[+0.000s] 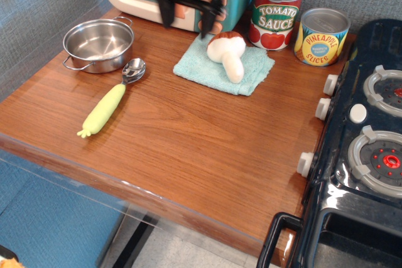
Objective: Pick up pot and move it to the right side of the spoon.
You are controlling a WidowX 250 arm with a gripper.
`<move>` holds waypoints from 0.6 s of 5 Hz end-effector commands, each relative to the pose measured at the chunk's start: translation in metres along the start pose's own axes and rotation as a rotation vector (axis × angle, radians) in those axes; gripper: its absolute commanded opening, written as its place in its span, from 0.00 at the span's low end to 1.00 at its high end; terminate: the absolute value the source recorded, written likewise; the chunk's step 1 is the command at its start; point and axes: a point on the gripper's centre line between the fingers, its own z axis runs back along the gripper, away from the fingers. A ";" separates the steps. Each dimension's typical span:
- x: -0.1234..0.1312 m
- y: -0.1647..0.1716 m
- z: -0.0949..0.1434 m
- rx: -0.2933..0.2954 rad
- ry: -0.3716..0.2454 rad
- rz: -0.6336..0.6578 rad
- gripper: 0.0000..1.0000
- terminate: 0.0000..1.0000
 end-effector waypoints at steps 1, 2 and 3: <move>0.009 0.068 0.011 0.064 -0.026 0.129 1.00 0.00; -0.002 0.067 0.006 0.081 -0.011 0.138 1.00 0.00; -0.007 0.066 -0.008 0.127 0.040 0.188 1.00 0.00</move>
